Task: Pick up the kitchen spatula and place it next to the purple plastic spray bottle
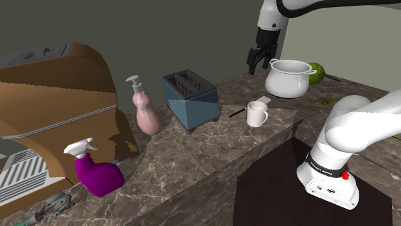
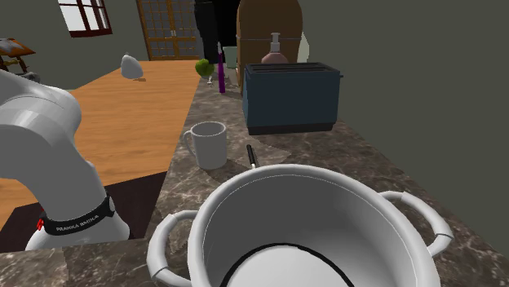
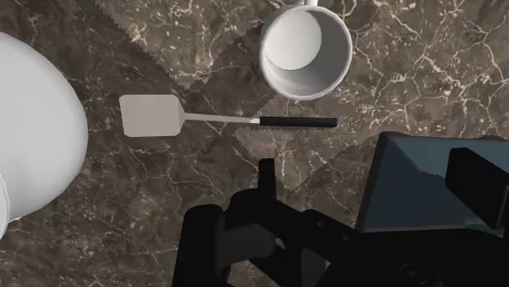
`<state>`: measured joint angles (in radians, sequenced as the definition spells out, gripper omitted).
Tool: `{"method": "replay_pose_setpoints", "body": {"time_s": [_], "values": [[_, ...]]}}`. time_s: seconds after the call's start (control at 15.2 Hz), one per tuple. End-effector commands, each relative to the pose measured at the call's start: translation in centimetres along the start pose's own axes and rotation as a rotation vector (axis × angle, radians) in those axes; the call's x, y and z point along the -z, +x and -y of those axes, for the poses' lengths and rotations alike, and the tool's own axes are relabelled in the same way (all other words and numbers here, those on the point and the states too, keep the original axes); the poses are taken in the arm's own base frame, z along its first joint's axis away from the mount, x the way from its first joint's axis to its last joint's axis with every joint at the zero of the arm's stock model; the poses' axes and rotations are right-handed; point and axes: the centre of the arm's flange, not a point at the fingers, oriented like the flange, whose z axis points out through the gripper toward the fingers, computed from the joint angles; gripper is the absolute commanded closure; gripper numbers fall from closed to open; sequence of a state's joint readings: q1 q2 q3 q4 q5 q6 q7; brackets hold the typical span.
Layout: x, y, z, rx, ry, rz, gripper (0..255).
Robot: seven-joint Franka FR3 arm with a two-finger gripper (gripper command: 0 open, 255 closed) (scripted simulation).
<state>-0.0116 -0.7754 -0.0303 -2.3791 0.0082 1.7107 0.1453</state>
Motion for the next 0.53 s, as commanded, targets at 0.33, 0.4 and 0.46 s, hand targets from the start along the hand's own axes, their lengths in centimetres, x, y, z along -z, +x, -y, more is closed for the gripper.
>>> {"method": "replay_pose_setpoints", "body": {"time_s": [0.33, 0.4, 0.46], "values": [[-5.7, 0.4, -3.7, 0.386, 0.023, 0.016, 0], [-6.8, 0.6, -4.3, 0.463, 0.027, 0.020, 0], [-8.0, 0.9, -5.0, 0.540, 0.032, 0.023, 0]]}}
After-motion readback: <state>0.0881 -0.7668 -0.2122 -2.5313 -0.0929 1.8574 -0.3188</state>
